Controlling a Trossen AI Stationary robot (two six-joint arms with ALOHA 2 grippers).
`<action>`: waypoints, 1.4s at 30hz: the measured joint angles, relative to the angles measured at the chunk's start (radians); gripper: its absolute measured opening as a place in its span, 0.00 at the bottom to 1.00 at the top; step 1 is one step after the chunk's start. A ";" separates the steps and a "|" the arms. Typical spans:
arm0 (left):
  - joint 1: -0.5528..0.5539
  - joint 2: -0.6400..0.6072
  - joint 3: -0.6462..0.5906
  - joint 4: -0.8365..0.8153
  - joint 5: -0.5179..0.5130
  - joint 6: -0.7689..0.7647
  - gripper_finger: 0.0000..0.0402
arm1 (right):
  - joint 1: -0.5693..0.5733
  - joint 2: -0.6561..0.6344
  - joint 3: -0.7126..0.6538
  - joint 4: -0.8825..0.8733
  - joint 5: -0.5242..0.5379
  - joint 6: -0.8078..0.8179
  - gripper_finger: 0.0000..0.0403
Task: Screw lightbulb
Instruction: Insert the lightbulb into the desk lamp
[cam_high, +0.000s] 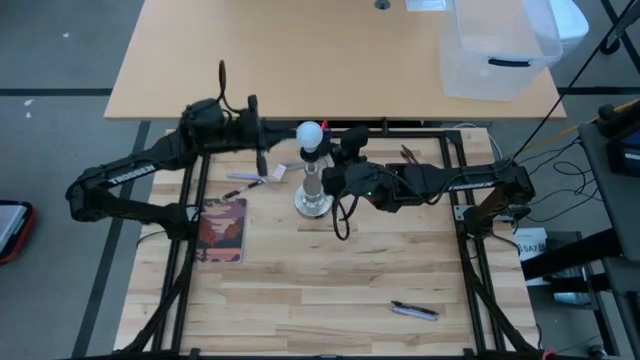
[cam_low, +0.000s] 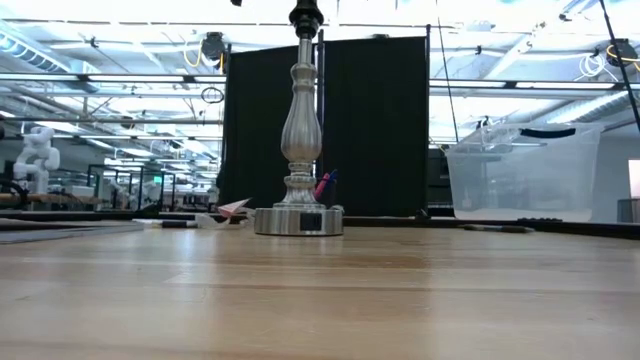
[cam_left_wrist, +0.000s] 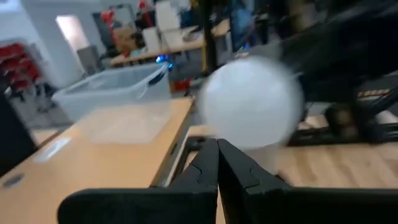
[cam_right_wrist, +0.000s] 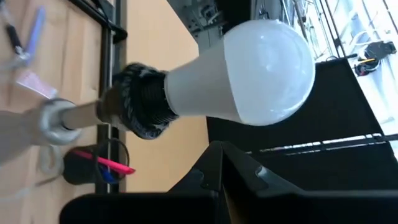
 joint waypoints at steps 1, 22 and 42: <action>-0.006 -0.011 0.000 -0.001 0.005 0.000 0.00 | -0.007 0.000 0.000 0.001 0.000 -0.004 0.00; -0.112 0.041 0.000 0.048 0.010 0.042 0.00 | -0.052 -0.001 0.000 0.139 -0.064 -0.160 0.00; -0.091 0.031 0.000 -0.031 -0.041 0.042 0.00 | 0.033 -0.001 0.000 0.106 -0.059 -0.128 0.00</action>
